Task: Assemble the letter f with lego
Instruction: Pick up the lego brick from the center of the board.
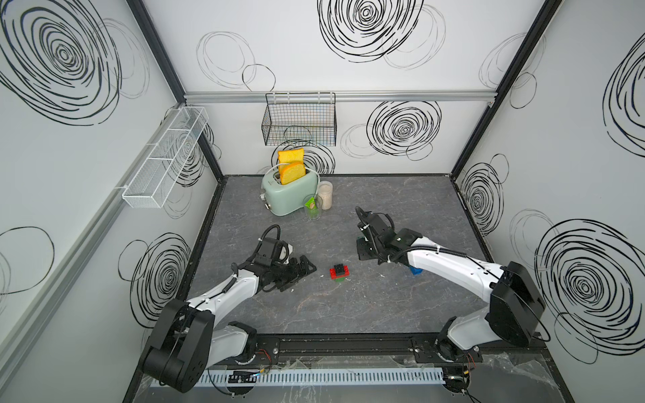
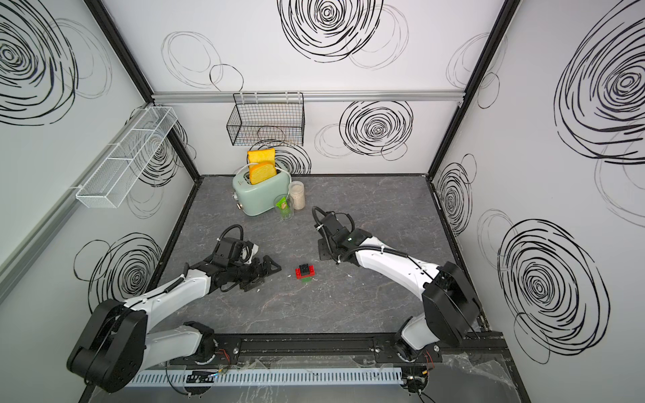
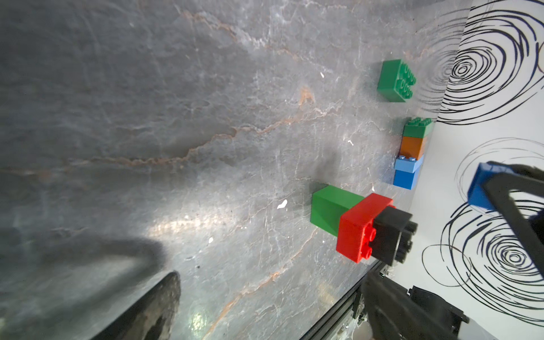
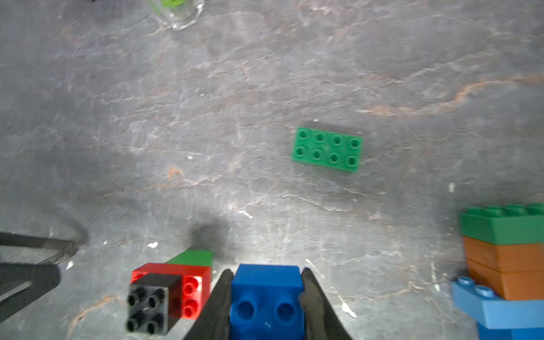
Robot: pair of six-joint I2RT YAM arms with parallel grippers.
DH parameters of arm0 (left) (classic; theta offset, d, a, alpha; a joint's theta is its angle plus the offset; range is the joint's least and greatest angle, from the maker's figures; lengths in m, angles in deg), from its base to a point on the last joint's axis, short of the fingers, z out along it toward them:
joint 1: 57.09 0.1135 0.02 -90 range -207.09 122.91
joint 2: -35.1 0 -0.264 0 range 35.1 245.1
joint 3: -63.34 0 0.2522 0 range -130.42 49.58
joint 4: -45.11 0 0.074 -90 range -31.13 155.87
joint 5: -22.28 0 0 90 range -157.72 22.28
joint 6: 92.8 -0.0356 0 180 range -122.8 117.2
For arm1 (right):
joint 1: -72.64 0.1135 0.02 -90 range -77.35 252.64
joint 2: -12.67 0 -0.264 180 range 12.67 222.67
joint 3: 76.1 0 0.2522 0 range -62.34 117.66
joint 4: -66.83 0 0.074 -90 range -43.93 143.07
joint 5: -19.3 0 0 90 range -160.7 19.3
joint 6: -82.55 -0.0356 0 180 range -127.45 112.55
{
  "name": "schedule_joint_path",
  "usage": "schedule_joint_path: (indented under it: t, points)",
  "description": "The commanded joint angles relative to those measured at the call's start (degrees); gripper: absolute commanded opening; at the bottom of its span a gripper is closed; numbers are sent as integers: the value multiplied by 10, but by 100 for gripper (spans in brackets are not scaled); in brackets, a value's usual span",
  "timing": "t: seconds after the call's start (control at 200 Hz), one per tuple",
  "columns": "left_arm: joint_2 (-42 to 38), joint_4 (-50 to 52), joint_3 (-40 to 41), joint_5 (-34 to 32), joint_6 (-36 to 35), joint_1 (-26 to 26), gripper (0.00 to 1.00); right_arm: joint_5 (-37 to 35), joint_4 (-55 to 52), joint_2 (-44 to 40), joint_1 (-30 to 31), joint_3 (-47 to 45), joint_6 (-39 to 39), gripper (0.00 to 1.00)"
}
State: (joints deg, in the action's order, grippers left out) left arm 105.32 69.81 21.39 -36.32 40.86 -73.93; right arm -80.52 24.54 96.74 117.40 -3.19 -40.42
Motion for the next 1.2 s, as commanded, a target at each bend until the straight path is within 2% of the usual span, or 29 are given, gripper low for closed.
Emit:
schedule_joint_path:
  t: [0.0,0.37,0.455,0.565,0.695,0.765,1.056,1.196]
  points:
    - [6,17,-20,-12,-23,5,98,4,24,-3,-7,-54,0,30]
    - [25,26,-23,-13,-30,5,98,40,146,60,-9,-153,-38,35]
    - [25,28,-23,-14,-31,6,98,44,159,78,-7,-154,-42,40]
    - [25,28,-25,-13,-32,8,98,49,154,84,-7,-146,-42,53]
    - [24,29,-22,-11,-36,15,98,52,109,76,-8,-124,-40,58]
    - [22,27,-18,-7,-38,21,98,54,88,69,-9,-115,-34,58]
    - [20,12,0,7,-40,37,98,52,32,86,-9,-81,-9,44]
    - [20,14,-2,12,-43,44,98,56,23,112,-8,-67,-2,46]
